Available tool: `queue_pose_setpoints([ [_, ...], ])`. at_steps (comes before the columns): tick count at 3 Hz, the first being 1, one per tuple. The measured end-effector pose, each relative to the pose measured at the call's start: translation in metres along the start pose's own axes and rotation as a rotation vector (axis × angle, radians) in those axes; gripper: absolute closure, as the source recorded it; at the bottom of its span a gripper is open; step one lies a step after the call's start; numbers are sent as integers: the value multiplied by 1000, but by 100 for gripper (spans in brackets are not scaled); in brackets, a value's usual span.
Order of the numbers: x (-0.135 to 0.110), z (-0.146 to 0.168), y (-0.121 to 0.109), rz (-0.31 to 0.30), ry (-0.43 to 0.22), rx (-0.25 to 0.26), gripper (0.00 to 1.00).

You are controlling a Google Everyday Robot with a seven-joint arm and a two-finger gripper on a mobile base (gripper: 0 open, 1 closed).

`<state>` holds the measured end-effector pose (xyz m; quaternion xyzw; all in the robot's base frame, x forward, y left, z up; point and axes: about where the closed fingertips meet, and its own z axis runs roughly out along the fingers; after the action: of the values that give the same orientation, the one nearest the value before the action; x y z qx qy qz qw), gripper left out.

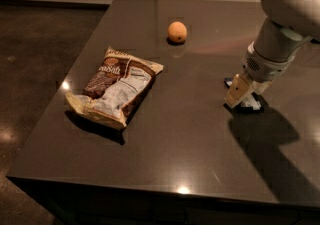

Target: Pick rxbar blueberry

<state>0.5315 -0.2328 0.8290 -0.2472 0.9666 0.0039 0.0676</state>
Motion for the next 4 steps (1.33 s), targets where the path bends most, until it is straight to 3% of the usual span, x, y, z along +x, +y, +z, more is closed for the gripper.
queue_pose_setpoints([
  [1,-1,-8,0,0,0,0,87],
  [2,-1,-8,0,0,-1,0,100],
  [4,-28,-71,14,-120,-164,-67,100],
])
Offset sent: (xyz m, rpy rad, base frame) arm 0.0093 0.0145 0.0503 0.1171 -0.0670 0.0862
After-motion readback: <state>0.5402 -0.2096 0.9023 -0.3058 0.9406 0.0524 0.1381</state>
